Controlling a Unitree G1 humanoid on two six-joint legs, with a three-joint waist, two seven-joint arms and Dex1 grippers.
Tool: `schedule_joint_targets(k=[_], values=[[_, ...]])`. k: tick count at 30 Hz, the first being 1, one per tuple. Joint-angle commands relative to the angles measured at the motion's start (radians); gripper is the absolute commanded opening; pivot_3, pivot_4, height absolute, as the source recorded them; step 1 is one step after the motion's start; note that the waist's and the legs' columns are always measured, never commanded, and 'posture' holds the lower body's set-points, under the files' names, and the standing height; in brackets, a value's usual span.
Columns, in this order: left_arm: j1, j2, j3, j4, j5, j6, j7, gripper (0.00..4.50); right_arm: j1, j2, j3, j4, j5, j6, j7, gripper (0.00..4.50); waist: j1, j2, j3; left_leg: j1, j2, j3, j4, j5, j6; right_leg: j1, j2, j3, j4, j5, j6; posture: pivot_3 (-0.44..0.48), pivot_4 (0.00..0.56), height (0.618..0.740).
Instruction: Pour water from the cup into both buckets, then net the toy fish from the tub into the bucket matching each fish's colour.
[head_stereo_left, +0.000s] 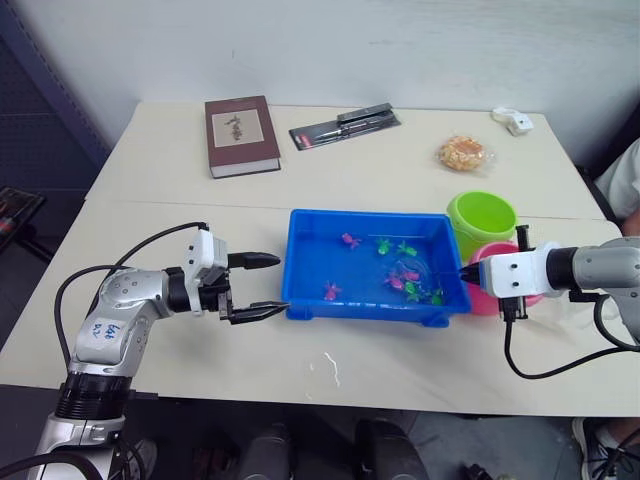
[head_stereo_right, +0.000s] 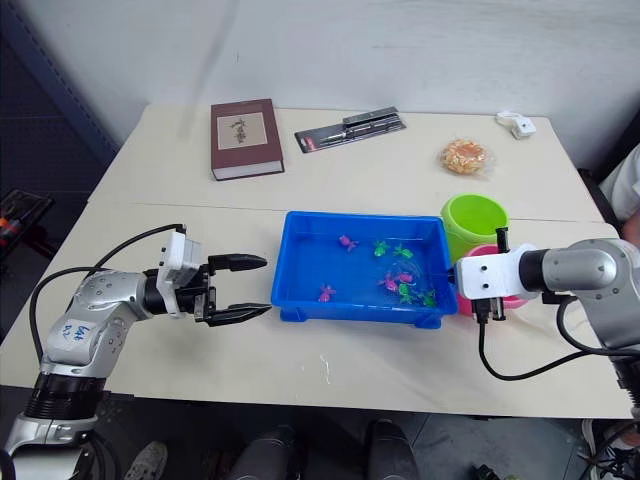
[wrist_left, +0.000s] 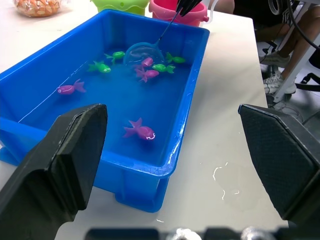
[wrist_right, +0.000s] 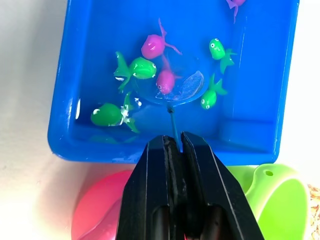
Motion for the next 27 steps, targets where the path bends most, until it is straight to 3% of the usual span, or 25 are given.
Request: schedule_joint_targets(k=[1, 8, 27], values=[[-0.009, -0.002, 0.005, -0.019, -0.014, -0.006, 0.004, 4.49, -0.035, 0.011, 0.004, 0.016, -0.025, -0.003, -0.025, 0.0, 0.0, 0.0, 0.0, 0.0, 0.0, 0.0, 0.0, 0.0, 0.0, 0.0, 0.0, 0.0, 0.0, 0.0, 0.0, 0.0, 0.15, 0.738], [-0.005, 0.002, 0.004, -0.026, -0.016, 0.001, 0.003, 4.49, -0.111, 0.032, 0.021, 0.12, -0.063, -0.055, -0.063, 0.0, -0.001, 0.0, 0.0, 0.0, 0.0, 0.0, 0.0, 0.0, 0.0, 0.0, 0.0, 0.0, 0.0, 0.0, 0.0, 0.0, 0.15, 0.738], [-0.007, 0.004, 0.003, -0.026, -0.016, 0.006, 0.004, 4.49, -0.161, 0.125, 0.09, 0.016, -0.068, 0.126, -0.014, 0.0, 0.0, 0.0, 0.0, 0.0, 0.0, 0.0, 0.0, 0.0, 0.0, 0.0, 0.0, 0.0, 0.0, 0.0, 0.0, 0.0, 0.15, 0.738]])
